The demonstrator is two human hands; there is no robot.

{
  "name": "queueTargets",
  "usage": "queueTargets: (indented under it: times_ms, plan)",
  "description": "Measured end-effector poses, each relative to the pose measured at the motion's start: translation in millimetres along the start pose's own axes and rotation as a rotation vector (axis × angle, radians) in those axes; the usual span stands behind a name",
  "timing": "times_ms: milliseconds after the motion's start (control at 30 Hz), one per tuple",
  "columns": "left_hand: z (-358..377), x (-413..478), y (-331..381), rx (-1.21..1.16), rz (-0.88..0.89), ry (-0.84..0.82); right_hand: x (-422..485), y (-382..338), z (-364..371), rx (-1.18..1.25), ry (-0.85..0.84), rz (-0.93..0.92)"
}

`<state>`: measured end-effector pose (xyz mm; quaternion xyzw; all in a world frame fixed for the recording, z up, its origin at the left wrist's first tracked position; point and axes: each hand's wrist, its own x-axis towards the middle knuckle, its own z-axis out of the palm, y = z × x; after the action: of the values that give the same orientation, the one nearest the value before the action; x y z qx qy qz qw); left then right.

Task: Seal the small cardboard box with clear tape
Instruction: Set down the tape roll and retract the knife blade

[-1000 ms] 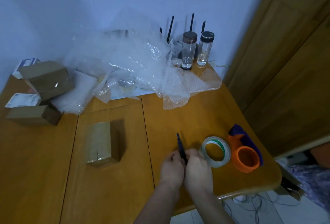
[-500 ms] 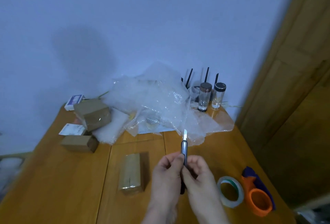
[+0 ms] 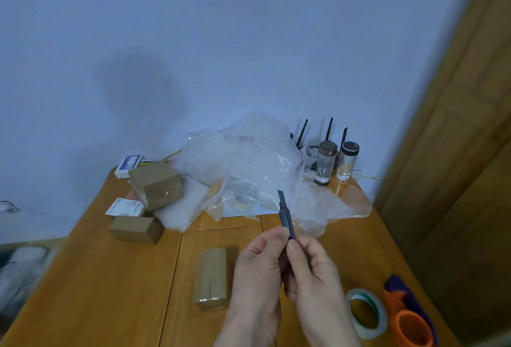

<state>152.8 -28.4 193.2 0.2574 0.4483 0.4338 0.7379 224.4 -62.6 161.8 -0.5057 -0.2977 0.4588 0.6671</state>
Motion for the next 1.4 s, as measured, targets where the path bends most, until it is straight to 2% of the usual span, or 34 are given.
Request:
queueTargets:
  times_ms: [567,700,767,867,1000,1133,1267,1400]
  plan:
    - [-1,14,-7,0.078,-0.022,0.041,1,11,-10,0.021,-0.098,0.07]
    - [-3,16,-10,0.107,-0.02,0.059,1,14,-12,-0.035,-0.109,0.07]
    - [-5,18,-12,0.115,-0.017,0.067,2,16,-15,-0.121,-0.096,0.084]
    - [-9,22,-22,0.108,-0.03,0.094,0,24,-19,-0.424,-0.063,0.079]
    - [-18,31,-49,0.116,-0.09,0.13,-9,45,-29,-0.786,0.115,0.067]
    - [-31,47,-84,0.183,-0.188,0.175,-6,78,-43,-0.932,0.218,0.107]
    - [-40,65,-108,0.243,-0.264,0.22,3,110,-60,-1.041,0.221,0.133]
    - [-47,83,-132,0.375,-0.315,0.198,13,141,-76,-1.142,0.23,0.147]
